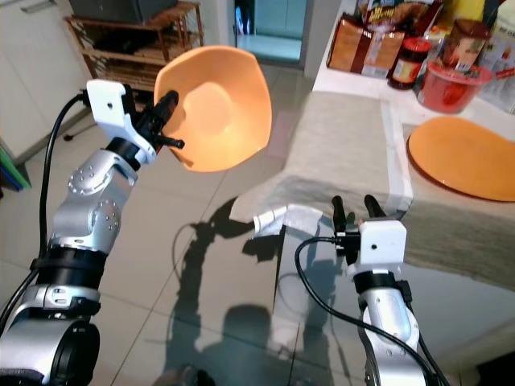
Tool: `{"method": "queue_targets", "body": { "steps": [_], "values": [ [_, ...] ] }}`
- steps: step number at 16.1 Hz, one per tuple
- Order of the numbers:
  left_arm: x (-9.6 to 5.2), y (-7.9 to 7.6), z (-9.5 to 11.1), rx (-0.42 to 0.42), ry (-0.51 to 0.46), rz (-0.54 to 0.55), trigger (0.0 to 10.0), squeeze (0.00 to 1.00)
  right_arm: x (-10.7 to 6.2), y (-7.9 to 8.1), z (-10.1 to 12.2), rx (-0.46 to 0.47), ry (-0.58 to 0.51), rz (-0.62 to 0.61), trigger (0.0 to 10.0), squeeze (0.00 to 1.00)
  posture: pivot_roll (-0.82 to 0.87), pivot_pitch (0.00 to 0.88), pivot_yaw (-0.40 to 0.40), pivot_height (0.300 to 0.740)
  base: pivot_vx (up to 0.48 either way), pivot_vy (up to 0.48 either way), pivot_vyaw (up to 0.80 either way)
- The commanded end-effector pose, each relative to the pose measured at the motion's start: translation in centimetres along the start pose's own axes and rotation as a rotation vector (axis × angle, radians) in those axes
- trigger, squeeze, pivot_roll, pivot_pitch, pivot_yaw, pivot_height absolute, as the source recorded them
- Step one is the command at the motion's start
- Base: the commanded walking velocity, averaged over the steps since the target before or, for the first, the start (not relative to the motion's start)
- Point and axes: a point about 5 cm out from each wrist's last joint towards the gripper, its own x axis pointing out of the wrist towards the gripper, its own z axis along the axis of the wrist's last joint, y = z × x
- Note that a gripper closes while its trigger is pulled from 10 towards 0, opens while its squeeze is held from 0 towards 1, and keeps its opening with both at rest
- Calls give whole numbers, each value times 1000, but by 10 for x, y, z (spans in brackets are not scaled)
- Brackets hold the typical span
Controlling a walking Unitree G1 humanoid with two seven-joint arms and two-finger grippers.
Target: Setting the table
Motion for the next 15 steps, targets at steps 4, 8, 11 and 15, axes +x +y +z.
{"method": "queue_targets", "body": {
  "steps": [4,8,11,15],
  "values": [
    [4,-3,10,-6,-37,-16,0,0,0,0,0,-8,-1,5,10000,0,-44,0,38,722,-228,0,0],
    [5,-4,9,-11,-32,-24,0,0,-1,0,-1,-9,6,8,10000,0,-45,0,37,722,0,0,0],
    [5,-4,10,-11,-35,-25,0,0,-2,0,-2,-9,7,9,10000,0,-45,0,37,722,0,0,0],
    [5,-8,10,-16,-37,-50,0,0,-2,0,-2,-10,8,9,10000,0,-46,0,39,722,0,0,0]
  ]
}}
